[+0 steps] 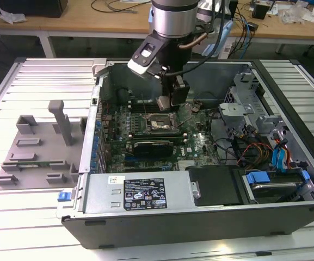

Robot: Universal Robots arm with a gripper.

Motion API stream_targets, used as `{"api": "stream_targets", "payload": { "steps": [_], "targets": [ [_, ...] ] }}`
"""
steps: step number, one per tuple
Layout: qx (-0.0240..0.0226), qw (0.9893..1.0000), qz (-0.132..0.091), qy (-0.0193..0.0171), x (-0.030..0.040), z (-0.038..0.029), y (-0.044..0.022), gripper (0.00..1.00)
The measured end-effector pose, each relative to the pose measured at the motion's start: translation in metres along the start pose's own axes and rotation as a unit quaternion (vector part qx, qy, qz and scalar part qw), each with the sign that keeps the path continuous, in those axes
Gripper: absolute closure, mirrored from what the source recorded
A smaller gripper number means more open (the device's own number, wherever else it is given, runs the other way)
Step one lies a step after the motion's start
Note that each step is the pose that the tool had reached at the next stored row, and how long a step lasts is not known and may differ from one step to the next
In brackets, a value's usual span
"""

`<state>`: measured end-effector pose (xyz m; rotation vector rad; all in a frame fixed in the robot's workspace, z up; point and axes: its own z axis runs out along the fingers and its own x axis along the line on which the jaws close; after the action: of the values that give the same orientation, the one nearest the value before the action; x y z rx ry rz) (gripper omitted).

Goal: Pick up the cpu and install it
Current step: 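Place the cpu into insertion slot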

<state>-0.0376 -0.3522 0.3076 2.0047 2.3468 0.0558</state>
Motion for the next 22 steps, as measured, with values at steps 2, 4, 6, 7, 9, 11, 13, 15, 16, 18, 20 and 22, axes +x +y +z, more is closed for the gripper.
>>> {"api": "stream_targets", "payload": {
  "steps": [2,4,6,7,9,11,13,15,16,18,20,22],
  "targets": [
    [0.0005,0.9996,0.027,-0.0017,0.0,0.0006,0.0,0.45],
    [0.0008,0.999,0.045,-0.0029,0.0,0.0011,-0.0001,0.45],
    [0.0012,0.9978,0.066,-0.0042,0.0,0.0018,-0.0001,0.45],
    [0.0014,0.9969,0.079,-0.0049,0.0,0.0021,-0.0001,0.45],
    [0.0018,0.995,0.1,-0.0063,0.0001,0.0027,-0.0002,0.45],
    [0.0017,0.9941,0.108,-0.0067,0.0001,0.0033,-0.0002,0.45],
    [0.001,0.9947,0.103,-0.0065,0.0002,0.0052,-0.0004,0.45],
    [0.0004,0.9963,0.086,-0.0055,0.0012,0.0094,-0.0005,0.45],
    [0.0002,0.9969,0.079,-0.005,0.0016,0.0109,-0.0005,0.45],
    [0.0001,0.9976,0.068,-0.0044,0.0022,0.0126,-0.0006,0.45],
    [-0.0001,0.9981,0.061,-0.0039,0.0027,0.0137,-0.0006,0.45],
    [-0.0002,0.9986,0.053,-0.0034,0.003,0.0145,-0.0007,0.45]
  ]
}}
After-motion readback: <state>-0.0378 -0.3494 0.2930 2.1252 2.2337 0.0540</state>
